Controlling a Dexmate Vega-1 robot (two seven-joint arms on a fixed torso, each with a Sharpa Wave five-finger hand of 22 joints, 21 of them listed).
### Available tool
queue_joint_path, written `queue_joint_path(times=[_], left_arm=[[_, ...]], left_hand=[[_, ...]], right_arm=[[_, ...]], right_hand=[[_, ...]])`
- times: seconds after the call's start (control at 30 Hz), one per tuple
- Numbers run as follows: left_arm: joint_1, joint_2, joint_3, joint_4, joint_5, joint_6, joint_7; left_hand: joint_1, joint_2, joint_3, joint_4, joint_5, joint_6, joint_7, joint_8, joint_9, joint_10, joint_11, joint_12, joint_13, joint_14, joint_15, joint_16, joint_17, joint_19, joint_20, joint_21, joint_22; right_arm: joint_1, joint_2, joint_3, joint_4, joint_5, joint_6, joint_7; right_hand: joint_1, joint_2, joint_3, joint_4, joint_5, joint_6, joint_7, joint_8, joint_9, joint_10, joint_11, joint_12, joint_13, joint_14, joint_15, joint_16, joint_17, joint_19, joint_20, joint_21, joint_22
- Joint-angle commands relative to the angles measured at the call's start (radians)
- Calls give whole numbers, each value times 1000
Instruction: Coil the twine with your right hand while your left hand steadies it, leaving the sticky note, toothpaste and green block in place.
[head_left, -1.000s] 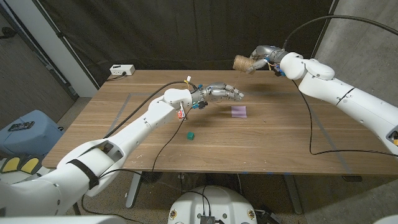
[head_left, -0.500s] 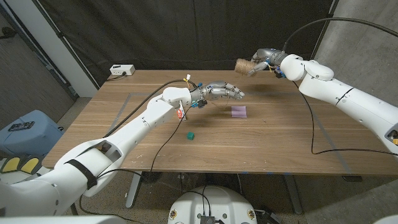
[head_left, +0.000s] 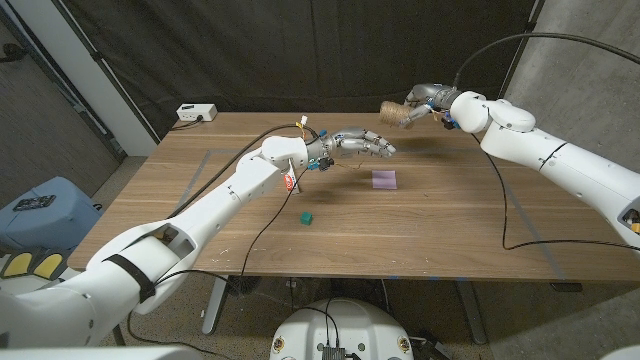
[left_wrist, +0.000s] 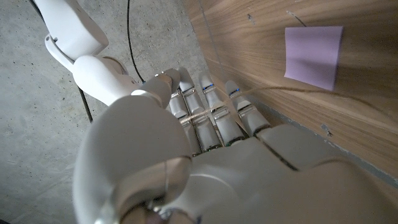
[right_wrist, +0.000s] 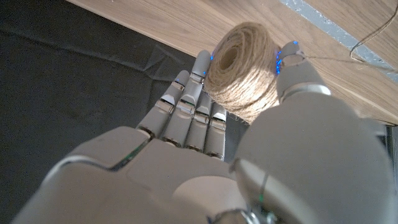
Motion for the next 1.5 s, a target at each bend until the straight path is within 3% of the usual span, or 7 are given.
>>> queue_joint_path(times=[0.03, 0.33, 0.8, 1.5], left_arm=[[-2, 10, -3, -36, -10, -6, -11], [-12, 10, 3, -31, -8, -17, -24], [-5, 26, -7, -56, -23, -23, -37], [3, 25, -22, -70, -25, -54, -13]], left_hand=[[-8, 1, -4, -1, 7, 6, 1, 6, 1, 11, 3, -1, 5, 9, -6, 2, 4, 12, 2, 8, 2], [-9, 3, -5, -1, 8, 6, 2, 6, 1, 8, 2, -5, 9, 8, -5, 0, 5, 13, 1, 8, 2], [-11, 3, -7, -1, 8, 5, 1, 5, 2, 12, 3, -7, 14, 7, -3, -3, 5, 12, 2, 7, 3], [-11, 5, -8, -3, 9, 26, -3, 13, 2, 32, -4, -6, 22, 25, -11, 2, 8, 19, -1, 10, 3]], right_arm=[[1, 6, -10, 28, 0, 15, 8], [-1, 12, -18, 37, -10, 10, 4], [-2, 6, -19, 99, 8, 76, -7], [-59, -49, 3, 32, 12, 20, -7]], right_hand=[[133, 140, -4, 3, 7, 192, -179, 5, 3, 162, -156, 7, 3, 7, -130, -4, 4, 12, -64, 0, 4], [139, 142, -6, 1, 8, 192, -178, 5, 3, 162, -159, 5, 4, 12, -131, -6, 7, 14, -66, 0, 4], [143, 145, -9, 2, 7, 196, -185, 5, 3, 164, -163, 3, 4, 13, -130, -12, 9, 14, -72, -1, 4], [152, 150, -11, 1, 7, 208, -186, 10, 3, 174, -160, 1, 3, 16, -132, -24, 10, 19, -82, 0, 4]])
